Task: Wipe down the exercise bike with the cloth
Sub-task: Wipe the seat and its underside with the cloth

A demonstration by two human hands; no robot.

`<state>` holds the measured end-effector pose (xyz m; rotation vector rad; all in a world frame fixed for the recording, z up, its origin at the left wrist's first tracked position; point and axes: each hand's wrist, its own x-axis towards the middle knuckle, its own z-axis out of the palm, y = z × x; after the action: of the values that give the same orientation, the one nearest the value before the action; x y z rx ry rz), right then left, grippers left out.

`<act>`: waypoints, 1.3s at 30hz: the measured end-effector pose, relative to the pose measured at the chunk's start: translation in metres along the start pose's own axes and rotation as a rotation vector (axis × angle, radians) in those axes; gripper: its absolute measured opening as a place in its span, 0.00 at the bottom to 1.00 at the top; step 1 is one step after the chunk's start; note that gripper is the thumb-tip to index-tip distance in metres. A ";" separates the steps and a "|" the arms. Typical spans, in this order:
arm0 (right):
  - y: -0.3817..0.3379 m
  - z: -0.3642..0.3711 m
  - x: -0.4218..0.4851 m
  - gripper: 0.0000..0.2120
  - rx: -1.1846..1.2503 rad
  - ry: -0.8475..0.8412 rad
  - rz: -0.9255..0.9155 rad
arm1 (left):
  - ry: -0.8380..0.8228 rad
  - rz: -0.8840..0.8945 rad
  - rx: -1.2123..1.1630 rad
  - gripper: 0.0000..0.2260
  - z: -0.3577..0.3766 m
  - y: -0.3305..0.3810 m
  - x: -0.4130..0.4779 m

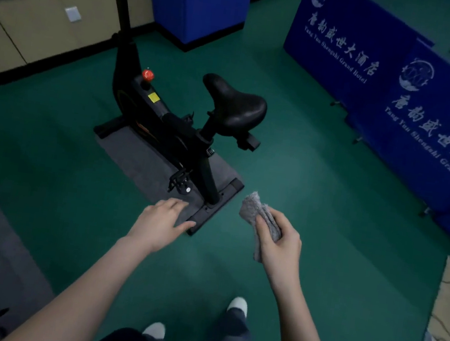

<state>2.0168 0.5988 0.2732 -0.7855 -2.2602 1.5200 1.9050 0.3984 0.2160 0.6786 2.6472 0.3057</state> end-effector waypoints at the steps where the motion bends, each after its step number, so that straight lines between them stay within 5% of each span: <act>1: 0.004 -0.011 0.015 0.09 0.001 -0.014 -0.009 | 0.006 -0.013 -0.016 0.28 0.000 0.014 0.010; 14: 0.032 -0.112 0.173 0.10 0.022 -0.124 -0.045 | 0.131 -0.129 -0.072 0.28 -0.018 0.140 0.117; 39: -0.010 0.031 0.418 0.10 -0.108 -0.434 -0.186 | 0.282 -0.448 -0.506 0.28 -0.084 0.050 0.318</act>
<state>1.6624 0.8210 0.2496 -0.2723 -2.6520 1.6115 1.6333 0.5910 0.2065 -0.1272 2.7079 0.9445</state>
